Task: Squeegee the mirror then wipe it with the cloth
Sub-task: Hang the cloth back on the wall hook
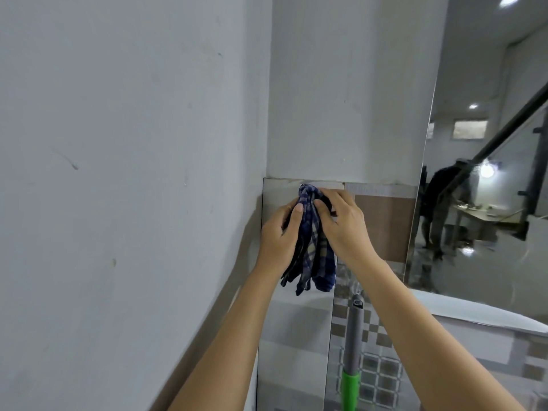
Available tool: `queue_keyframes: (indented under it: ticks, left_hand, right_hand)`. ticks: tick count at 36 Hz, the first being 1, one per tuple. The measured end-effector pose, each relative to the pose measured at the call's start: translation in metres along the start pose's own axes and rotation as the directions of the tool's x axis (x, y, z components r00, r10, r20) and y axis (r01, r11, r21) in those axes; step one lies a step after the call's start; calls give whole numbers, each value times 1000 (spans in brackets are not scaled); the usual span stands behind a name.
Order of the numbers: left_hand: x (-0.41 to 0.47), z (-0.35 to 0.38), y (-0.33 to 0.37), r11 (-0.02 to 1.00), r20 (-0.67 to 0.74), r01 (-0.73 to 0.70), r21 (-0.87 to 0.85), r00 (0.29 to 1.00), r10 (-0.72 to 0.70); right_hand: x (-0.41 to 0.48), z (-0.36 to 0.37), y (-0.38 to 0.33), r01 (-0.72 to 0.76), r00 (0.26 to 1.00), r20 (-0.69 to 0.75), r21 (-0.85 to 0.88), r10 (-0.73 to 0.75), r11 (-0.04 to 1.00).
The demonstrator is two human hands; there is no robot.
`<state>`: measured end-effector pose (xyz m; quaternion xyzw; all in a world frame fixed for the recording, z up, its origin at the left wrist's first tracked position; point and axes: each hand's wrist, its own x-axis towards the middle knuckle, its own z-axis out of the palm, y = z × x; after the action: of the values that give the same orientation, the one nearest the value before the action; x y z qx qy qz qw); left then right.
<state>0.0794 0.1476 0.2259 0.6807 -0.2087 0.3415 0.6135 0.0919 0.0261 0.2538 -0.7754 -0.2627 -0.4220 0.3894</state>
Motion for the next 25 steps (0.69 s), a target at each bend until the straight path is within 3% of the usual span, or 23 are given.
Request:
queue_keyframes:
  ticks: [5,10,17,25]
  left_hand:
    - [2,-2,2,1000,27,15,-9,1000,-15]
    - [6,-7,8,996,52,-69,53,996,67]
    - [-2,-5,8,999,115,6,32,993,-10]
    - [3,-12,15,981,99,-13,193,995,-6]
  right_hand:
    - [-2,-6,-2,-55,998,34,51,54,997]
    - [-4,-12,-6,-80,997,-8,72,81,994]
    - [-14,-6,-8,-162,986,-18,122,166,979]
    - [-10,-18,-17,-203,977,70,42,200,978]
